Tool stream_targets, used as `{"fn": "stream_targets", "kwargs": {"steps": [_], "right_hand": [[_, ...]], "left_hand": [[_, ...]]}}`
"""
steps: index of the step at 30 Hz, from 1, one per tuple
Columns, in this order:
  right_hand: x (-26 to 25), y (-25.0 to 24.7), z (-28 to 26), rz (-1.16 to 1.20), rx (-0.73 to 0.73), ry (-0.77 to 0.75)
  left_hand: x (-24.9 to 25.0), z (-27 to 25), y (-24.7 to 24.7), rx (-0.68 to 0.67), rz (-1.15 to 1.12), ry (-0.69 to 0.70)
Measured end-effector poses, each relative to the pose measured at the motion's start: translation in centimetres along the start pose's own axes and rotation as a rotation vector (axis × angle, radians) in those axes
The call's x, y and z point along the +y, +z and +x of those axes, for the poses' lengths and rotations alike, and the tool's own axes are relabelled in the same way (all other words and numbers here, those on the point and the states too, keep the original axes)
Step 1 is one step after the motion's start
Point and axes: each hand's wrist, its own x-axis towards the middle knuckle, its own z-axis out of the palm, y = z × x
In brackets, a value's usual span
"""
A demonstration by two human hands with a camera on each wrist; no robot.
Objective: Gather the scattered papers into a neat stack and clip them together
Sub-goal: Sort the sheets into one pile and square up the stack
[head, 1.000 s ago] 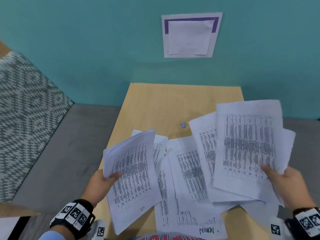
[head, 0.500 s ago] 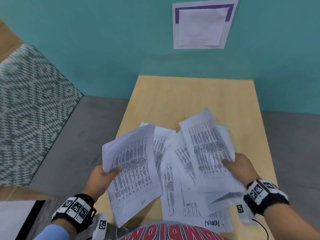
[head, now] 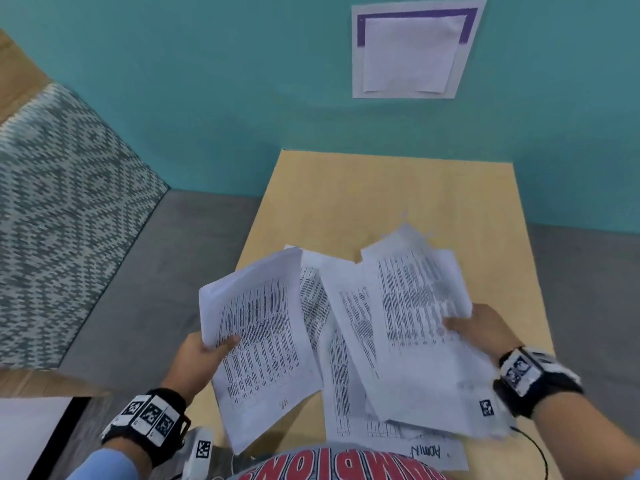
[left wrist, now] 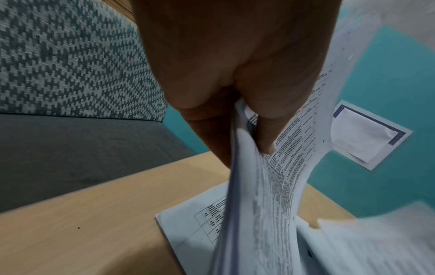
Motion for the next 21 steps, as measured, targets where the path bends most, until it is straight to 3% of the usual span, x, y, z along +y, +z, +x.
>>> {"fn": "stream_targets", "kwargs": {"steps": [6, 9, 17, 21], "right_hand": [[5.8, 6.4, 3.2, -0.338, 0.162, -0.012], [7.1, 7.4, 4.6, -0.449, 0.151, 0.007], [5.5, 7.2, 3.0, -0.448, 0.142, 0.013], [5.4, 7.8, 2.6, -0.317, 0.148, 0.016]], "left_hand": [[-1.0, 0.0, -1.3, -0.010, 0.015, -0.010], [-1.3, -0.3, -1.8, -0.019, 0.029, -0.013], [-1.6, -0.4, -2.2, -0.006, 0.066, 0.000], [-1.1, -0.5, -1.9, -0.005, 0.082, 0.008]]}}
